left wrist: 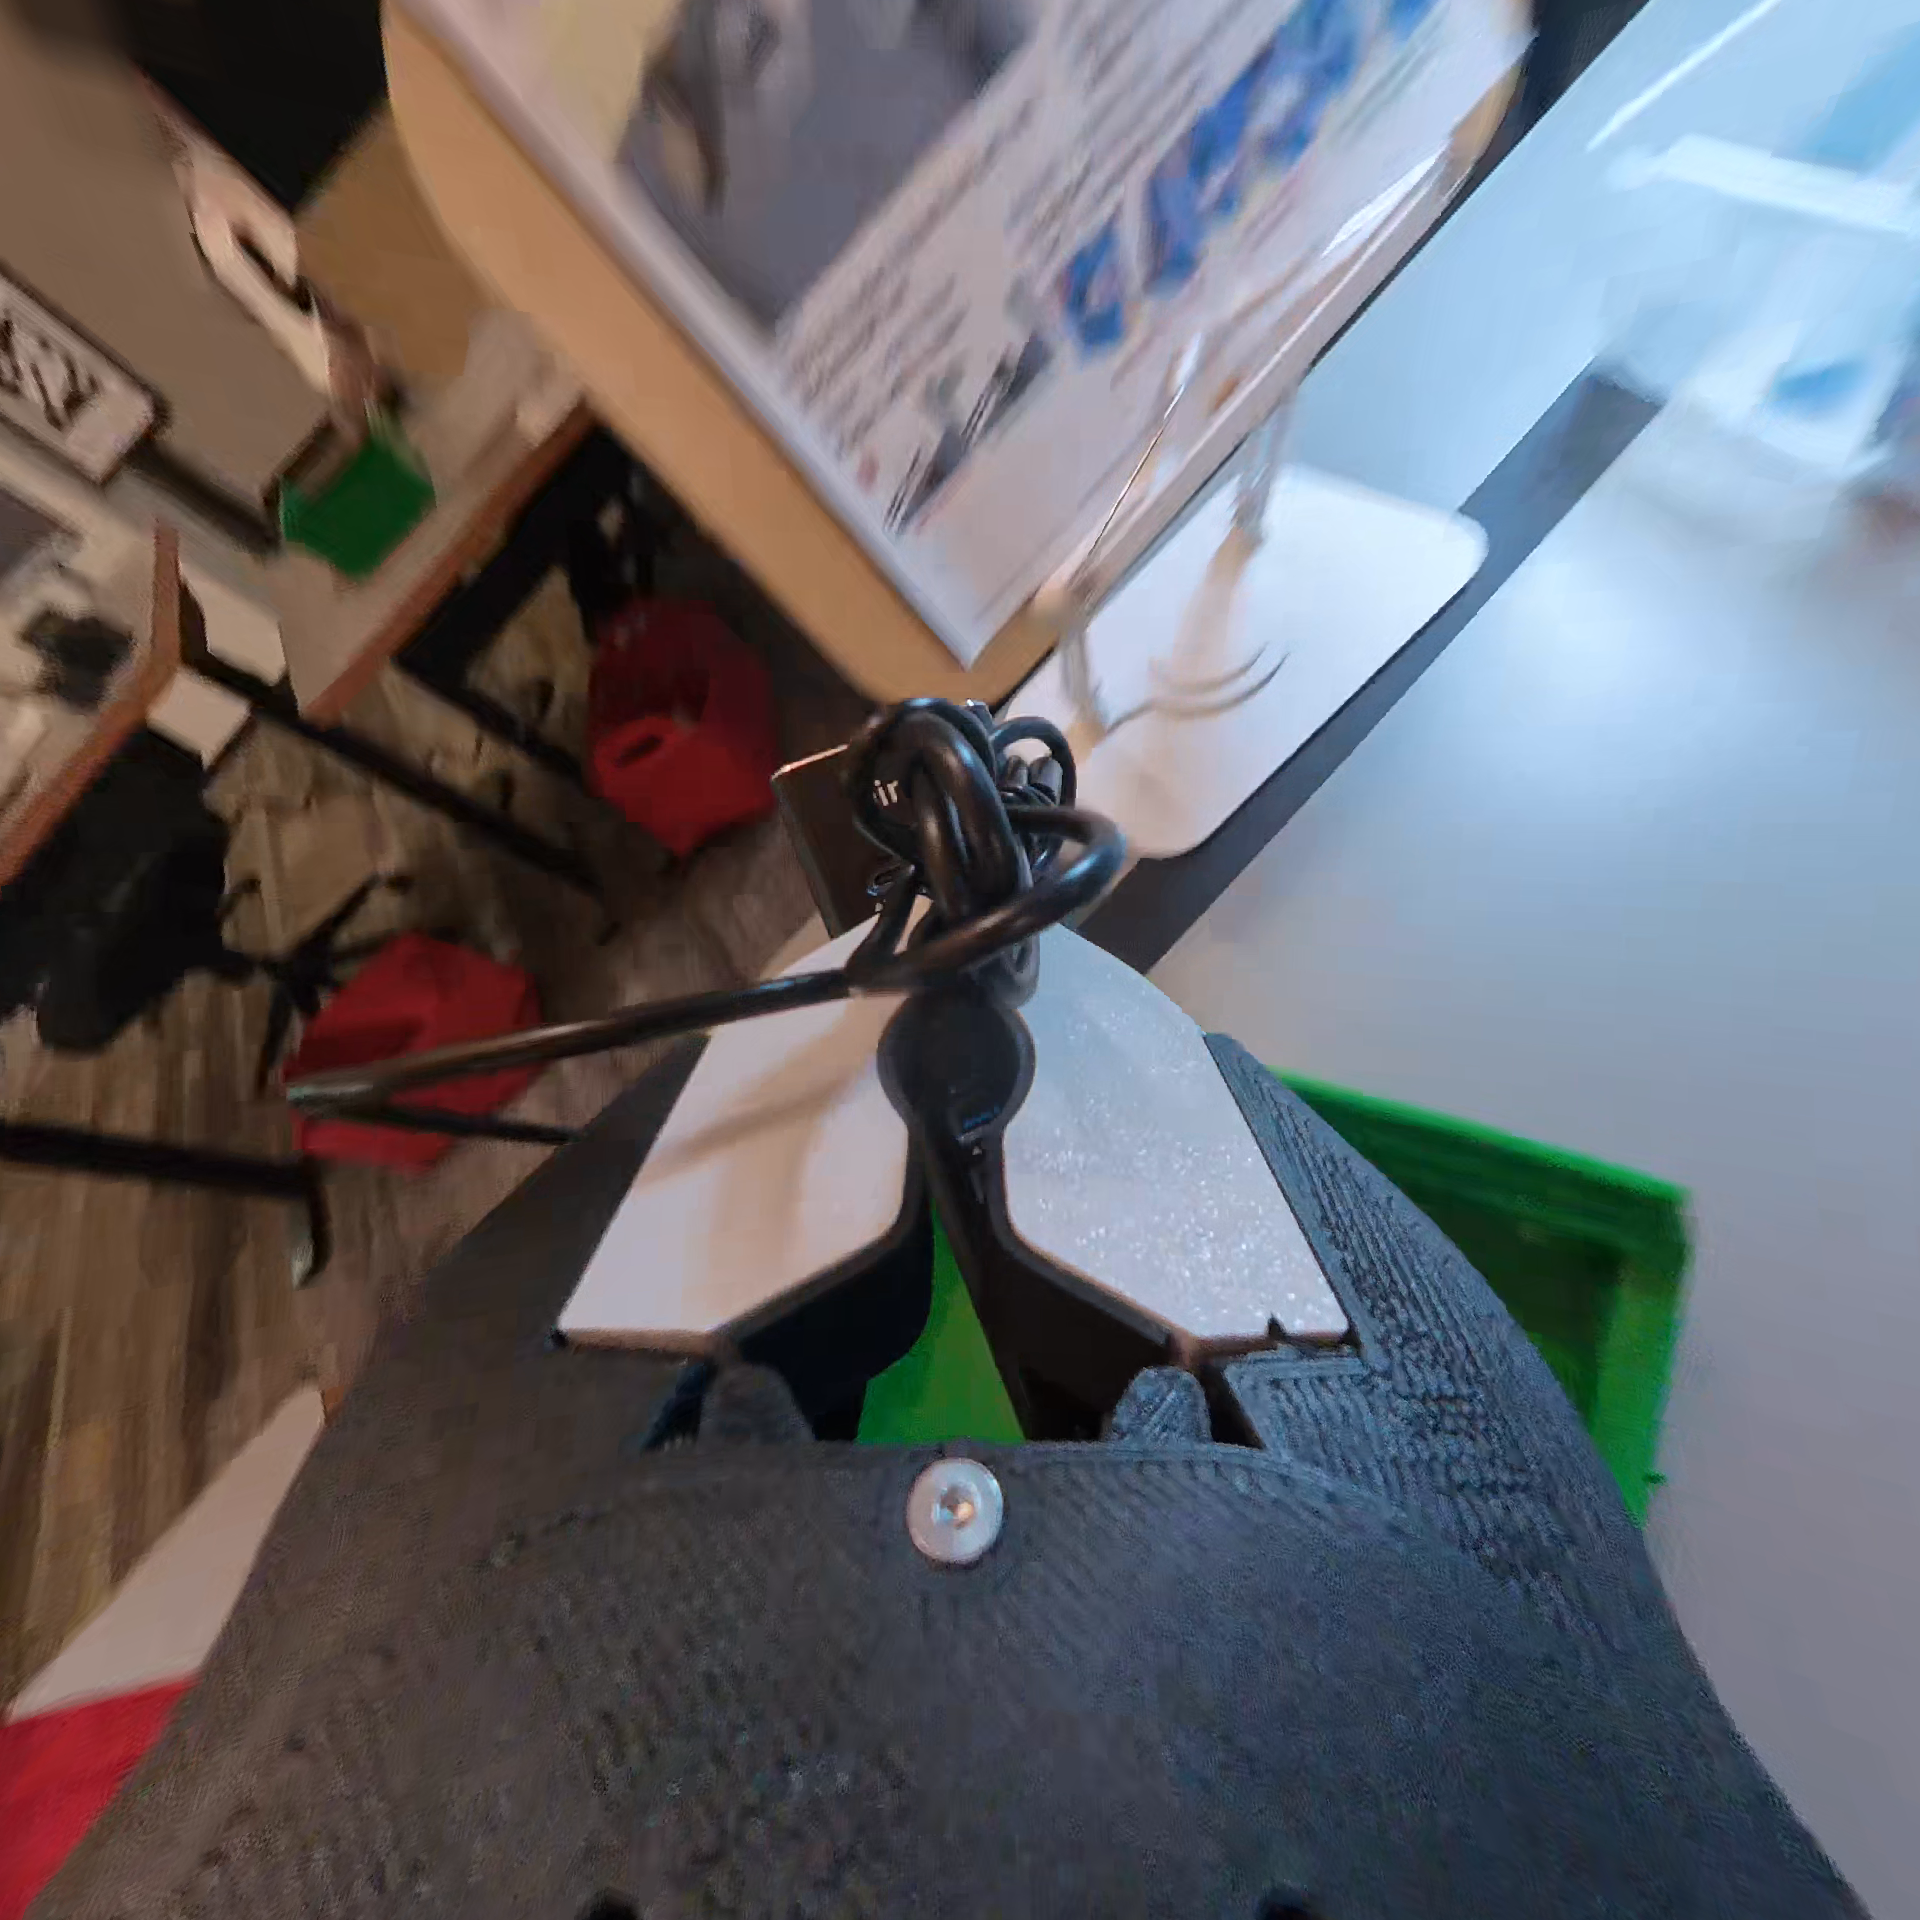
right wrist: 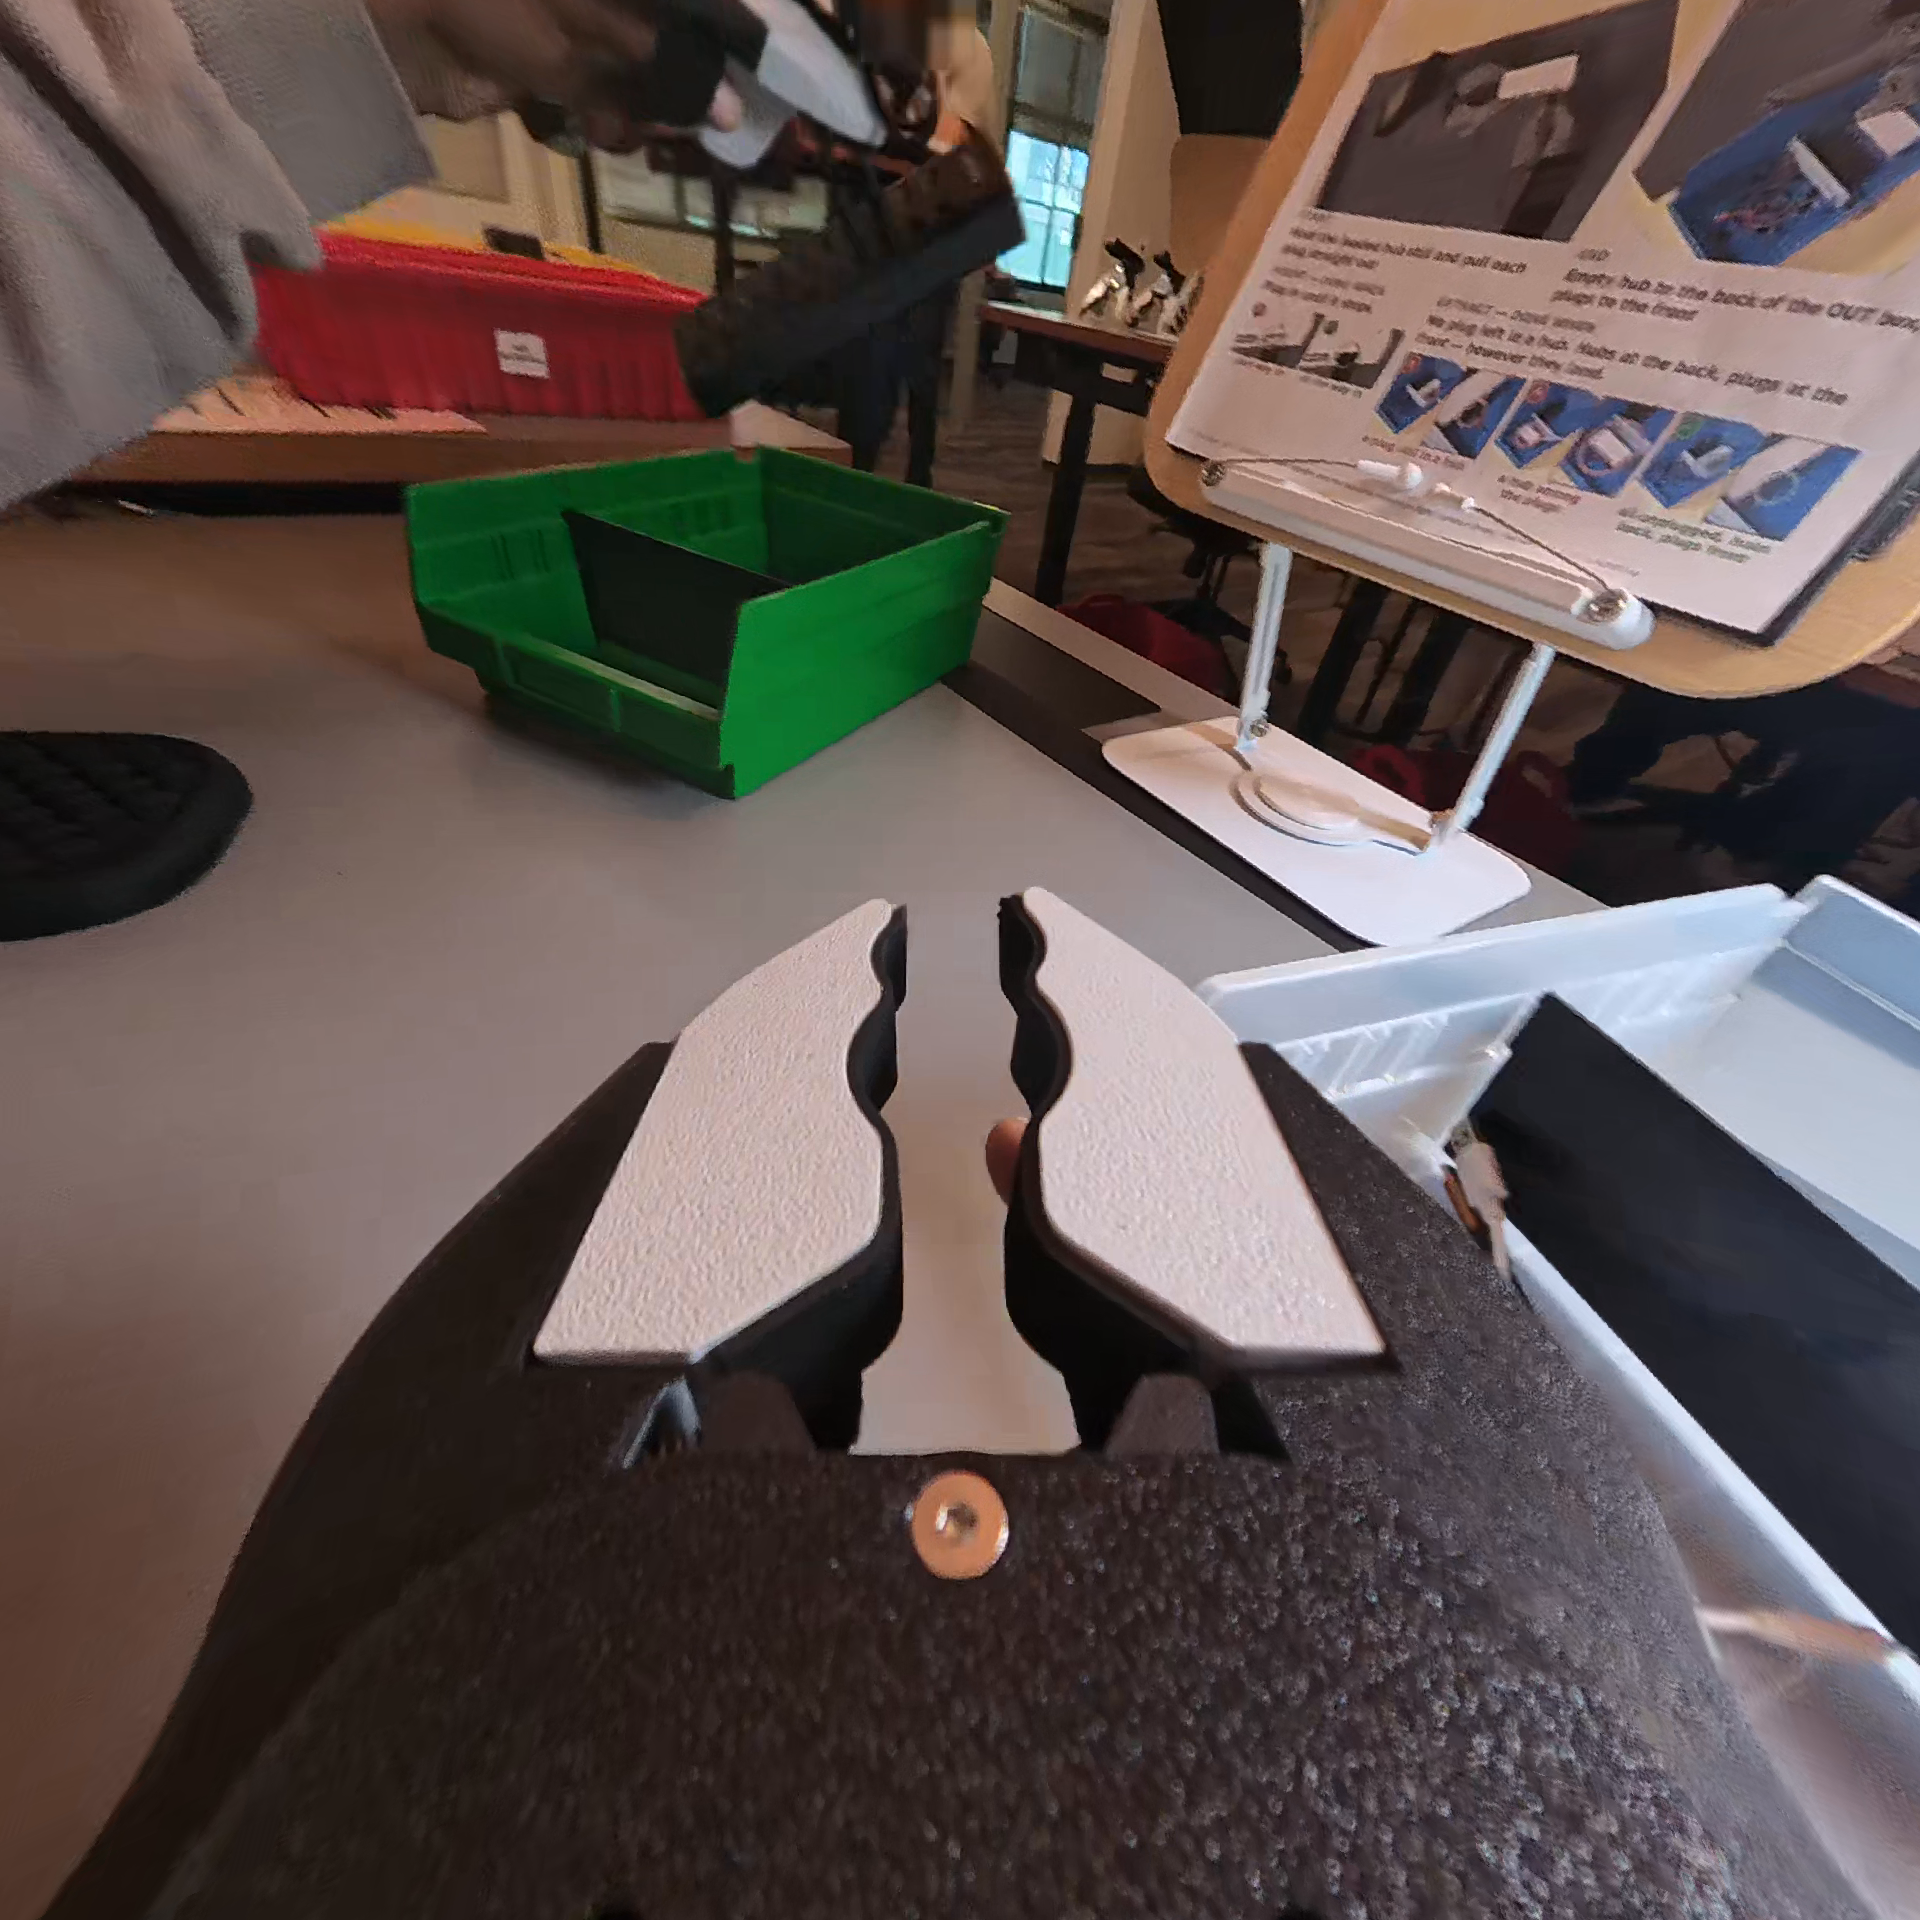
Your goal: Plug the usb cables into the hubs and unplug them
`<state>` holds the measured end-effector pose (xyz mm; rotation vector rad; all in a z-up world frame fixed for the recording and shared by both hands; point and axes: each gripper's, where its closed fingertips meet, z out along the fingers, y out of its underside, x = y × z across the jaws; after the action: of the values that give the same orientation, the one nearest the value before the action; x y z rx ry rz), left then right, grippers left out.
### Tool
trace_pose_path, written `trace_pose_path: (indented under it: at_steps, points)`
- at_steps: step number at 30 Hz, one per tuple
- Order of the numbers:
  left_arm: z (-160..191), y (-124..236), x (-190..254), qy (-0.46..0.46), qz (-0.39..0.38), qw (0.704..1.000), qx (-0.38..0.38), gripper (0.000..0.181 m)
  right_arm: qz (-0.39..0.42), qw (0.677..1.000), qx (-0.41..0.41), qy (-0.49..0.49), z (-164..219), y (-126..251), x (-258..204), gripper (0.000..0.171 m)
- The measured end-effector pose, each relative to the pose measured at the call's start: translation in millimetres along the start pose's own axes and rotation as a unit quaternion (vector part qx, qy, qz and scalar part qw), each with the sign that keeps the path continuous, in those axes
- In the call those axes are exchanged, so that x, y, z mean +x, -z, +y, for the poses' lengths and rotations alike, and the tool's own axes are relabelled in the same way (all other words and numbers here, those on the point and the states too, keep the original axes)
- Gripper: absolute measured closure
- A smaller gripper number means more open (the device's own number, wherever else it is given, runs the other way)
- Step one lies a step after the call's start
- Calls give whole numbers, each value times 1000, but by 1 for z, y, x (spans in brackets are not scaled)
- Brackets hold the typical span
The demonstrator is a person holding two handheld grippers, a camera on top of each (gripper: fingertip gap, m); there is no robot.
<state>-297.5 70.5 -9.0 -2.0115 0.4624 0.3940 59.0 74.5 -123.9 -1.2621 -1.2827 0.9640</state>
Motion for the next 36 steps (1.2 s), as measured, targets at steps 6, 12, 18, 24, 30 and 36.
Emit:
trace_pose_path:
  at_steps: [6, 12, 18, 24, 30, 36]
  points:
    - [-93, 56, 119, -36, 154, 974, 161, 178, -127, 988, 65, -61, -21, -10, -57, 130]
    - [-119, 88, 264, -8, 361, 896, 260, 178, -189, 963, 118, -151, -41, -21, -89, 89]
    - [-114, 90, 337, 5, 465, 834, 296, 175, -238, 930, 167, -225, -53, -14, -101, 90]
    - [-104, 85, 348, 18, 489, 825, 283, 177, -262, 897, 172, -311, -44, -19, -83, 97]
    - [-98, 79, 359, -8, 480, 834, 270, 177, -258, 916, 64, -301, -19, -31, -100, 116]
    - [-96, 64, 356, 0, 446, 857, 259, 176, -235, 886, 64, -394, -12, -32, -79, 133]
